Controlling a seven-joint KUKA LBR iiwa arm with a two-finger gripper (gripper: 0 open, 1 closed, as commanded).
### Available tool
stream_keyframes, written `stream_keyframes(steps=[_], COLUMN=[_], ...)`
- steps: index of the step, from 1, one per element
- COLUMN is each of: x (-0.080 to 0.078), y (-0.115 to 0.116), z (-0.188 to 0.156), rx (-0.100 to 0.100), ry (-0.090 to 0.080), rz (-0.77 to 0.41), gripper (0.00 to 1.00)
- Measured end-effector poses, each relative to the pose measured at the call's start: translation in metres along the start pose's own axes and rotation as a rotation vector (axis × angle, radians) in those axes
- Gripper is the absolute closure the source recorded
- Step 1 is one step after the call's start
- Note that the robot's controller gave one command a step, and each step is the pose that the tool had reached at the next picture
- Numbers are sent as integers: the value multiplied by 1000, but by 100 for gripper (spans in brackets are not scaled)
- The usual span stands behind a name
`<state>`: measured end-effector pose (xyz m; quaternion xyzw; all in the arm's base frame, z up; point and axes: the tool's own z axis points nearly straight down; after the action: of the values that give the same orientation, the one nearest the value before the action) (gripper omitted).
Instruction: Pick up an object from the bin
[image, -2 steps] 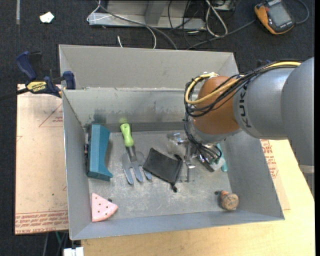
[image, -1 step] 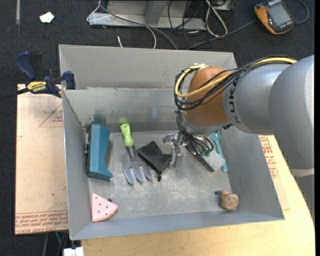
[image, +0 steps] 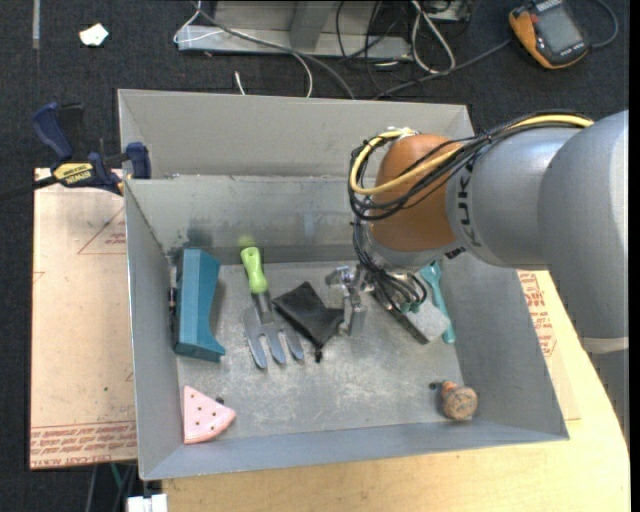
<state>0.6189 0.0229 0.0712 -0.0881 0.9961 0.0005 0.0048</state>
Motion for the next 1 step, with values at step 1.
stream_keyframes(steps=[1], x=[-5], y=[-13], z=[-57], rx=[-1], ry=[4], rz=[-43], gripper=[100])
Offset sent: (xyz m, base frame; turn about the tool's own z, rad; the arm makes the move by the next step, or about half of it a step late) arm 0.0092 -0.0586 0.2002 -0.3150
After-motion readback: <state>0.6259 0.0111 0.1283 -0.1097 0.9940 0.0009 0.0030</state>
